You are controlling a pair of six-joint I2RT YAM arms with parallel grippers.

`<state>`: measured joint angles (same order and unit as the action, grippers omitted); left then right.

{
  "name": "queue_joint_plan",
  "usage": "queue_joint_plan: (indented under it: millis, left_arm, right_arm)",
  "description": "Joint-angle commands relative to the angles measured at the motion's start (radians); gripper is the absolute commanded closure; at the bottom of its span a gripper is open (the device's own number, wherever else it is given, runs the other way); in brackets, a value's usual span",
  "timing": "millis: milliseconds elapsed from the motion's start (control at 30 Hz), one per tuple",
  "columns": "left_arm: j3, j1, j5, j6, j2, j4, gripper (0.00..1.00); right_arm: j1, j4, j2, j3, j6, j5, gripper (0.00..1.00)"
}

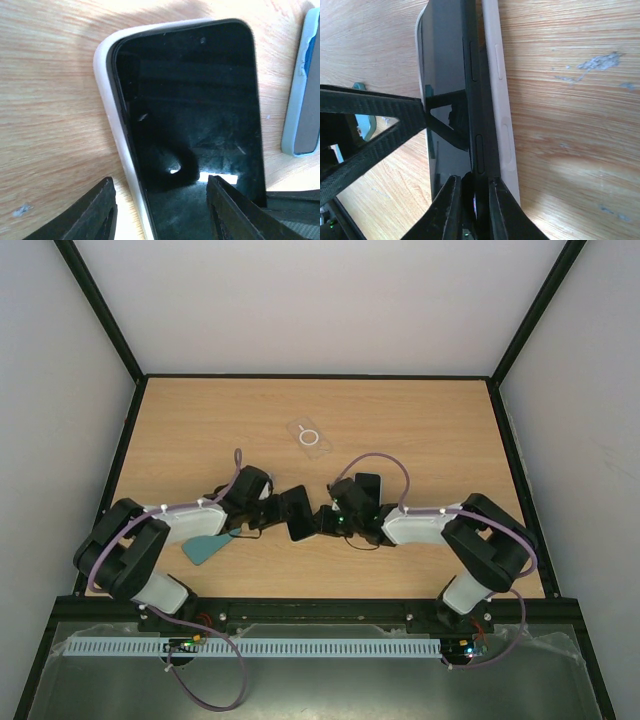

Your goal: Put the phone into the phone case

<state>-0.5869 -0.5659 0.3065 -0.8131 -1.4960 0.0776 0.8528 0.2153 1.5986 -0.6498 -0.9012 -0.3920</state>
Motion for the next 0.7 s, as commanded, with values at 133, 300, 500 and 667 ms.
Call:
queue_joint_plan:
  millis: [133,300,500,667]
  left_arm:
    - [0.032,0.007,0.055,0.028,-0.032,0.044,0.52]
    - [0.046,0.007,0.111,0.027,-0.026,0.086,0.60]
    - [0.049,0.005,0.196,0.048,-0.038,0.160,0.67]
    - [0.064,-0.005,0.279,0.033,-0.048,0.246,0.67]
  right_arm:
    - [0.084,0.048,0.068,-0.037,-0.044,0.012,0.87]
    - [0.092,0.031,0.050,-0.020,-0.051,0.059,0.86]
    - [0.093,0.039,0.001,0.043,-0.045,0.085,0.86]
    - [0.094,0.104,-0.018,0.117,-0.077,0.058,0.86]
